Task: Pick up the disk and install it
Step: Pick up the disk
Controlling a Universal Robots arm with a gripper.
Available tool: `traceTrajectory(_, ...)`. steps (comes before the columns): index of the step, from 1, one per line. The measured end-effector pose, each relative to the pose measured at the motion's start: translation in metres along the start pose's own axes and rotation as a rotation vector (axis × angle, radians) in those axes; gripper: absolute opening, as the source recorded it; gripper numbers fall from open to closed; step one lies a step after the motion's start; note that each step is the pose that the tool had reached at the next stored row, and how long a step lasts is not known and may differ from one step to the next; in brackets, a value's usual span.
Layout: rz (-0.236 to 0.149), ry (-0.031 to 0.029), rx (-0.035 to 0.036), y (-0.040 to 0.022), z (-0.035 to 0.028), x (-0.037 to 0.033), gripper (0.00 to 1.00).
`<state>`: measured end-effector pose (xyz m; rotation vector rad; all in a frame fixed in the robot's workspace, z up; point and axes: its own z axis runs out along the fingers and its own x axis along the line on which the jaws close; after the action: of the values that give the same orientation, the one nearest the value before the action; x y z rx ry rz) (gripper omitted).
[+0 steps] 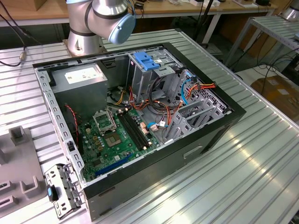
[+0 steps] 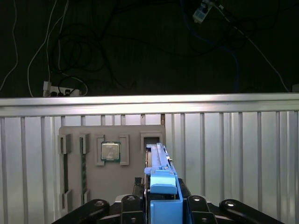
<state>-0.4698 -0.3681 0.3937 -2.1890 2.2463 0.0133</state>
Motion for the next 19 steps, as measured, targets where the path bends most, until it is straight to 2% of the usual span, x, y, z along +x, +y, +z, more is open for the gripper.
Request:
traceTrajectory(8,0.0,-0.0001,0.0001,0.0001,-0.0118,-0.0001,0.37)
traceTrajectory(15,0.0,0.0,0.0,0.0001,-0.0285,-0.0003,0.37)
traceTrajectory(19,0.0,0.0,-0.0001,0.0001,-0.0341,-0.0003,0.37)
